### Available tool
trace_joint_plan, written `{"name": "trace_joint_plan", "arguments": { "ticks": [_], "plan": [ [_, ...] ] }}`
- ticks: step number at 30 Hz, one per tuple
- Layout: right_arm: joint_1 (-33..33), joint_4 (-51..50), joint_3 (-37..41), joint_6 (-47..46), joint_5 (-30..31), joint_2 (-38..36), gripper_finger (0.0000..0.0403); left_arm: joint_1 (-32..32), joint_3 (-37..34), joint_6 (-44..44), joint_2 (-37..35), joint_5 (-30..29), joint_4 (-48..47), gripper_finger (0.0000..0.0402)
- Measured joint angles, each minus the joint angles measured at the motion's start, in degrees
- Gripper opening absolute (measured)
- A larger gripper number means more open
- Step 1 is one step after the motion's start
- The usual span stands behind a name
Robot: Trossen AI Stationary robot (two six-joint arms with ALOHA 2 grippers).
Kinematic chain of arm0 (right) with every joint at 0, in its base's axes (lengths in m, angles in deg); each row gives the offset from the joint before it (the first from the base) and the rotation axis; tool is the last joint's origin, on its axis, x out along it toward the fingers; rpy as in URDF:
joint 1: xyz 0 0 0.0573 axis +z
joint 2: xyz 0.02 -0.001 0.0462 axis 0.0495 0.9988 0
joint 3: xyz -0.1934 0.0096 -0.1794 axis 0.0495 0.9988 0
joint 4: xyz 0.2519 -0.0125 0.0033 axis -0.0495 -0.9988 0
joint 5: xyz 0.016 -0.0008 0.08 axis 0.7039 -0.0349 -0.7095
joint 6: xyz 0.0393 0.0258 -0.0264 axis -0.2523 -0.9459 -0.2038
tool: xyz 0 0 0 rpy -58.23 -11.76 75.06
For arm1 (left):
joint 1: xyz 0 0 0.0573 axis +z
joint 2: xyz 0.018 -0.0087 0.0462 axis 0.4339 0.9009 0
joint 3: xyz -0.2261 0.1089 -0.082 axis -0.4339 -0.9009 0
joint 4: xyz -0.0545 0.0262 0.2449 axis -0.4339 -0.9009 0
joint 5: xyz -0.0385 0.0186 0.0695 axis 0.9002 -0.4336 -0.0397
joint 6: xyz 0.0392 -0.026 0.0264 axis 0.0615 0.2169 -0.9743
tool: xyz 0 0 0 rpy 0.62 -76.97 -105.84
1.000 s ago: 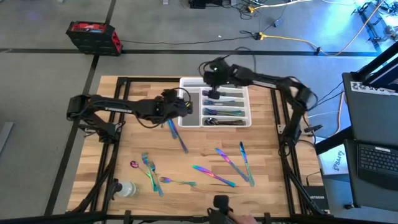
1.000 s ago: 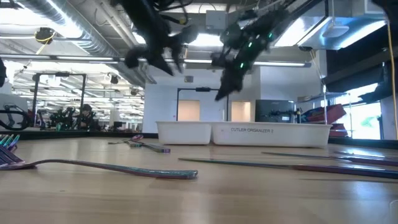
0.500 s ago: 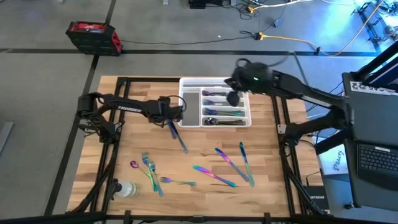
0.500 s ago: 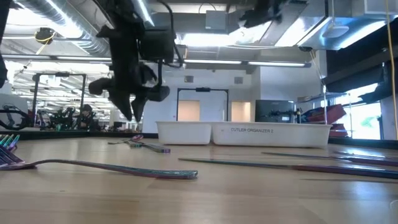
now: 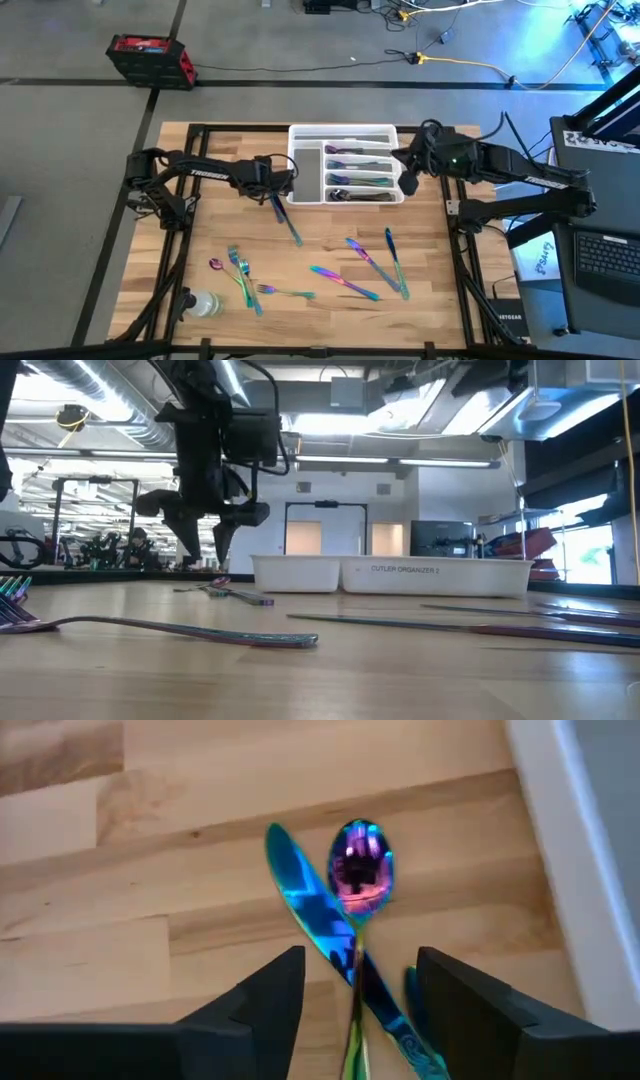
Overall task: Sort silverware
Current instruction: Put the blue spoon into the tray organizer
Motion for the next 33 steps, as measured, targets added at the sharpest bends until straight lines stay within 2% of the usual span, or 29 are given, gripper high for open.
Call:
{"name": "trace_joint_plan", "arguments": {
  "ticks": [7, 10, 13, 23, 29, 33],
  "plan": [
    [-0.03, -0.02, 3.52, -2.33, -1.33, -1.96, 0.0000, 0.49, -2.76, 1.66, 0.09, 2.69, 0.73, 0.0135],
    [-0.09, 0.26, 3.52, -2.44, -1.96, -2.03, 0.0000, 0.56, -4.64, 1.53, 0.09, 4.26, 5.45, 0.0124],
    [-0.10, 0.81, 3.52, -2.21, -1.66, -2.05, 0.0000, 0.48, -6.10, 1.62, 0.09, 5.18, 8.79, 0.0120],
    [-0.10, 1.51, 3.52, -1.96, -1.64, -2.03, 0.0000, 1.89, -6.13, -1.10, 1.89, 4.08, 9.22, 0.0114],
    [-0.10, 1.53, 3.52, -1.94, -1.64, -2.03, 0.0000, 2.10, -5.91, -1.35, 3.61, 3.55, 10.27, 0.0073],
    [-0.10, 1.53, 3.52, -1.94, -1.64, -2.03, 0.0000, 1.00, -5.99, -0.23, 3.33, 1.92, 10.59, 0.0029]
  ]
}}
